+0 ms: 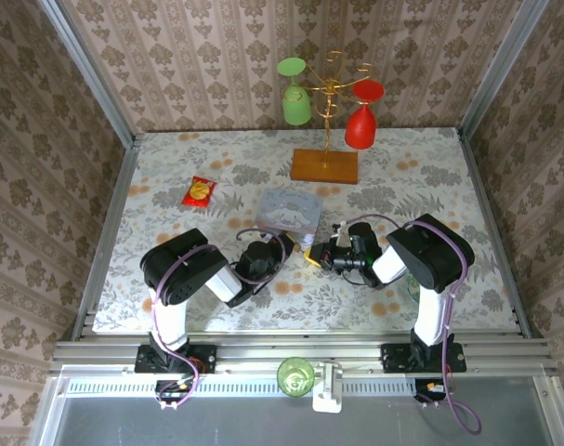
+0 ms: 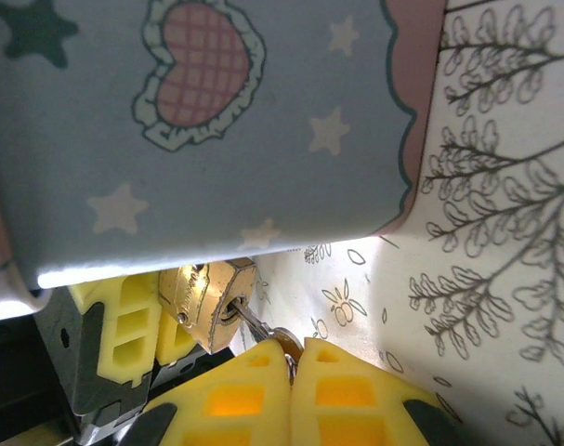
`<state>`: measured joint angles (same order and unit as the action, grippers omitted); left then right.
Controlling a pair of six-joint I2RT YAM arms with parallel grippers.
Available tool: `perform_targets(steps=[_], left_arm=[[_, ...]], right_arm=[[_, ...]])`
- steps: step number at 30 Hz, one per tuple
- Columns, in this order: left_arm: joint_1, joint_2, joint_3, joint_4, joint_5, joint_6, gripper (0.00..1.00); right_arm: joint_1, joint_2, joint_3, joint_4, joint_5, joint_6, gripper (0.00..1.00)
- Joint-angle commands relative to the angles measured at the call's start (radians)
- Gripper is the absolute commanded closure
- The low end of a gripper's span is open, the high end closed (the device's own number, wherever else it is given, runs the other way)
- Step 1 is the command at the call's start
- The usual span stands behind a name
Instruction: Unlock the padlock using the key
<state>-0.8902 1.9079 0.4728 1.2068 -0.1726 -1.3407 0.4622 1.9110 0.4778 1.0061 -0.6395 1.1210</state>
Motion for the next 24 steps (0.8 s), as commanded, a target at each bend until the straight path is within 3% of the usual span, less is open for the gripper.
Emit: perform_targets(steps=[1,3,9,12,24], left_arm=[[-0.059,-0.045,0.054,0.094,0.194,-0.045,1.0],[-0.057,-0.054,0.067,0.094,0.201,-0.055,1.0],[-0.061,-0.099,0.08,0.1,0.185,-0.111,1.0],[-0.055,-0.135,0.075,0.101,0.18,-0.122,1.0],[-0.033,-0.177,0.114,0.102,0.183,-0.16,1.0]], right_arm=[[0.09,0.028,0.044,-0.158,0.041,-0.07,1.0],[0.09,0.029,0.032,-0.164,0.066,-0.087,1.0],[0.066,0.105,-0.022,0.177,0.016,-0.01,1.0],[0.065,0.126,-0.023,0.255,-0.008,0.022,1.0],[0.084,-0.045,0.008,0.108,-0.041,-0.02,1.0]])
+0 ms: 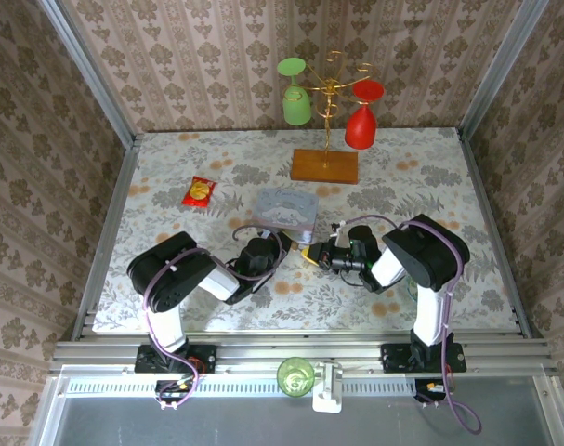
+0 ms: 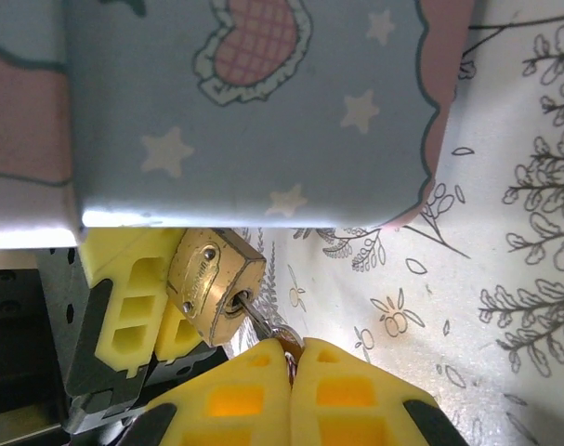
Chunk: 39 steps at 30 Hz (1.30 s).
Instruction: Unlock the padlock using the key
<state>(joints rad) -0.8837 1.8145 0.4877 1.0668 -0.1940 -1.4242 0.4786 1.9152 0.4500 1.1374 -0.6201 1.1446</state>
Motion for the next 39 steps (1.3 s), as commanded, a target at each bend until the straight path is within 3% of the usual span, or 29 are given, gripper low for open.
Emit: perform_targets(steps=[1,16,21,29,39], left_arm=[[-0.035,-0.091,0.1,0.244,0.201,-0.081,1.0],[-0.008,-0.114,0.158,0.246,0.185,-0.116,1.0],[0.003,-0.138,0.167,0.24,0.231,-0.081,1.0],[-0.028,-0.13,0.118,0.245,0.244,-0.072,1.0],[-0.039,-0.13,0.153,0.246,0.285,-0.065,1.0]], right_arm=[[0.07,-0.06,0.035,-0.025,-0.06,-0.039,1.0],[0.092,-0.075,0.019,0.072,-0.069,0.047,1.0],[0.08,-0.062,0.037,0.138,-0.121,0.113,1.0],[0.032,-0.079,0.082,0.02,-0.207,0.179,1.0],[-0.014,-0.011,0.125,0.153,-0.302,0.305,1.0]])
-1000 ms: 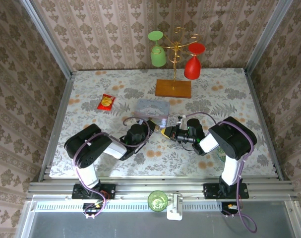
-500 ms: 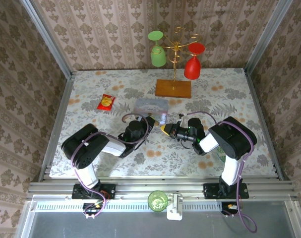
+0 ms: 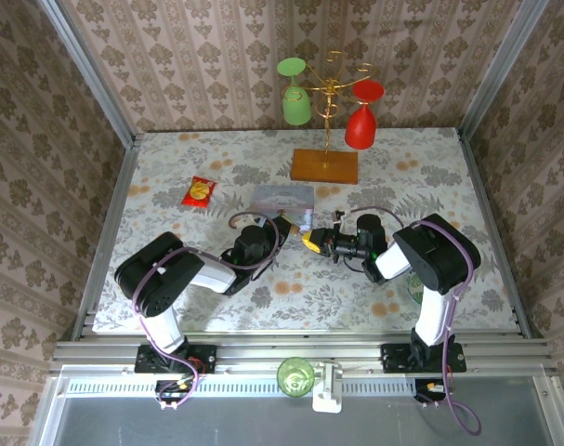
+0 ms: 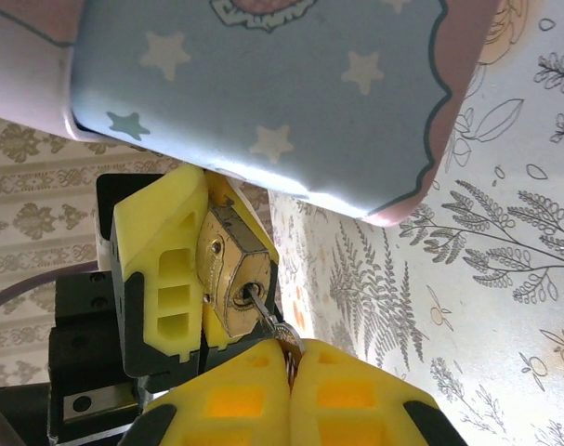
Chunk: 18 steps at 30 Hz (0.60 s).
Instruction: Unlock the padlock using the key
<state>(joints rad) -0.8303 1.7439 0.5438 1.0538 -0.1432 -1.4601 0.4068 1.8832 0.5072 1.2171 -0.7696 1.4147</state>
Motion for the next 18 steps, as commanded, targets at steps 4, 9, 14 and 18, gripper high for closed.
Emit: perform_targets(steps=[4,9,14,18], left_arm=[[-0.105,-0.059,0.099,0.259,0.234,-0.029,1.0],[-0.11,-0.068,0.099,0.256,0.238,-0.037,1.0],[-0.119,-0.074,0.098,0.257,0.251,-0.055,1.0],[-0.128,-0.073,0.092,0.256,0.255,-0.065,1.0]], right_arm=[[0.057,-0.006,0.093,0.005,-0.14,-0.006,1.0],[0.035,-0.021,0.124,-0.079,-0.121,-0.068,1.0],[0.026,-0.087,0.173,-0.347,-0.102,-0.317,1.0],[0.006,-0.137,0.221,-0.572,-0.104,-0.512,1.0]])
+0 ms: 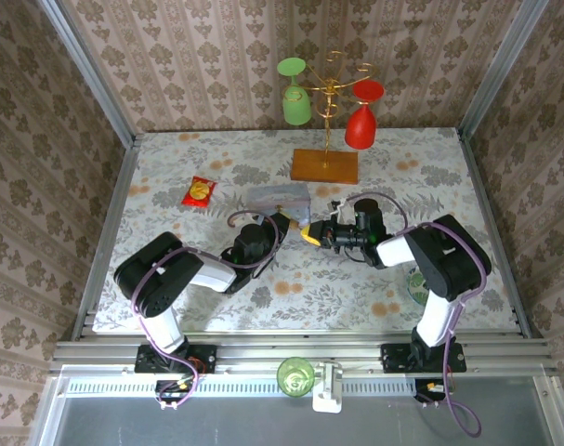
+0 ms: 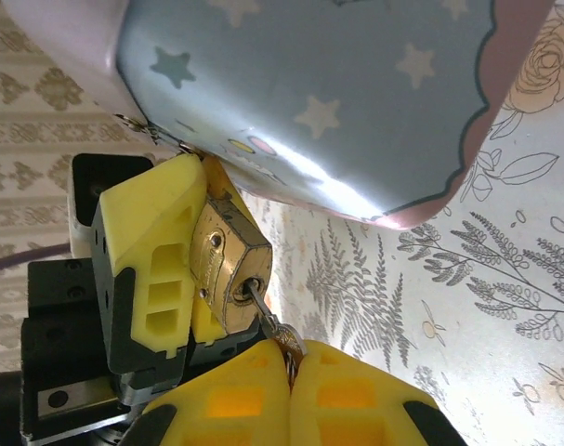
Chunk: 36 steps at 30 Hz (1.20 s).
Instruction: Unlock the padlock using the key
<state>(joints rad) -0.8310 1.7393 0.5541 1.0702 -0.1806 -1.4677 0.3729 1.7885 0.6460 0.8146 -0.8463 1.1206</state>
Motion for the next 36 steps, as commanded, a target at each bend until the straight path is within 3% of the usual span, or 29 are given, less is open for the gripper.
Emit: perform_targets(steps=[1,5,10,16,22,27,36], left_arm=[[-0.132,-0.07,0.08,0.24,0.289,-0.052,1.0],[-0.142,-0.063,0.093,0.241,0.306,-0.058,1.0],[-0.143,-0.061,0.095,0.239,0.312,-0.052,1.0],[-0.132,-0.039,0.057,0.238,0.294,-0.047,1.0],[-0.139,-0.019,0.043,0.239,0.269,-0.042,1.0],[-0.143,-0.006,0.068,0.238,0.282,-0.049,1.0],[-0.153,0.034,0.08,0.239,0.273,-0.059,1.0]], right_arm=[[0.04,-0.045,0.095,-0.212,-0.029,-0.252,1.0],[0.014,0.008,0.1,-0.062,-0.083,-0.163,1.0],[-0.008,0.053,0.133,-0.051,-0.124,-0.139,1.0],[-0.019,-0.01,0.155,-0.321,-0.128,-0.289,1.0],[-0.048,-0.038,0.126,-0.4,-0.082,-0.356,1.0],[-0.021,-0.034,0.135,-0.378,-0.043,-0.341,1.0],[0.071,-0.005,0.087,-0.103,0.048,-0.173,1.0]])
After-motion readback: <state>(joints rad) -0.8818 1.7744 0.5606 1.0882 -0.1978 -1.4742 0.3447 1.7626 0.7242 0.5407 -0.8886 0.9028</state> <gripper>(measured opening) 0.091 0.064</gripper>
